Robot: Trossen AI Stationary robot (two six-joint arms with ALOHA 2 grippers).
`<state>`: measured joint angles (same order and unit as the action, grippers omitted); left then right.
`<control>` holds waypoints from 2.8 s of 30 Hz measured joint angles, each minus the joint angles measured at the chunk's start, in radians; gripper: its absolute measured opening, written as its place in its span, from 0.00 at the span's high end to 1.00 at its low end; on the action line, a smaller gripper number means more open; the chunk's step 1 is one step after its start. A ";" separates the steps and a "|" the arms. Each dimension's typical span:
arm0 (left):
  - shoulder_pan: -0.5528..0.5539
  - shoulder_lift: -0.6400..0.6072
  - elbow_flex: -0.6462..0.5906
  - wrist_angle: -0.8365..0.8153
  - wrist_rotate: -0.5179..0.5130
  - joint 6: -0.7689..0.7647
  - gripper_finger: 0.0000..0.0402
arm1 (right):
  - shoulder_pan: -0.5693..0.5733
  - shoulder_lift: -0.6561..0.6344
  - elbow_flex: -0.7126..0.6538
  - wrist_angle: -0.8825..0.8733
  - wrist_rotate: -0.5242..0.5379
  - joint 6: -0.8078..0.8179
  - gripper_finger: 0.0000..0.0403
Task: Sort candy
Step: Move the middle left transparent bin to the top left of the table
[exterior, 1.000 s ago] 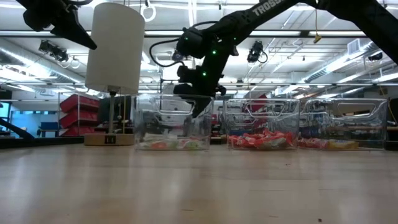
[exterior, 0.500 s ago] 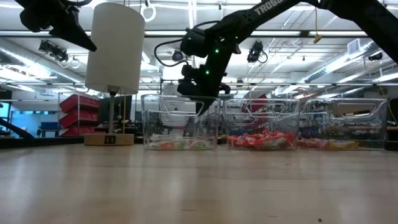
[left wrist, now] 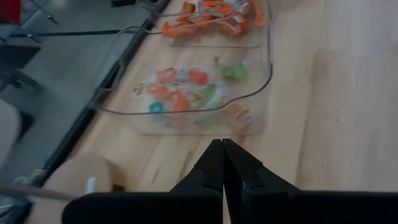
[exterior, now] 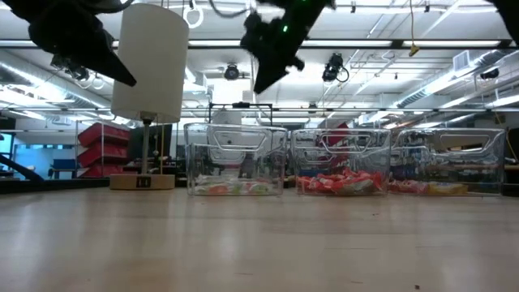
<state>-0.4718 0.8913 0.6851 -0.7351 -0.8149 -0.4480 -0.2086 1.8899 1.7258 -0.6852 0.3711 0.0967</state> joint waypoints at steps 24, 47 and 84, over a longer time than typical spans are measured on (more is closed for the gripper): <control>0.584 0.090 -0.184 0.561 0.373 0.233 1.00 | 0.238 -0.398 0.000 -0.342 -0.001 0.059 1.00; 0.825 0.410 -0.184 0.836 0.477 0.374 1.00 | 0.231 -0.398 -0.237 -0.300 0.014 0.138 1.00; 0.726 0.364 -0.183 0.729 0.612 0.258 1.00 | 0.256 -0.398 -0.241 -0.271 0.014 0.174 1.00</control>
<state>0.2541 1.2557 0.5022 -0.0063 -0.2031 -0.1897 0.0475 1.4918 1.4845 -0.9558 0.3847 0.2703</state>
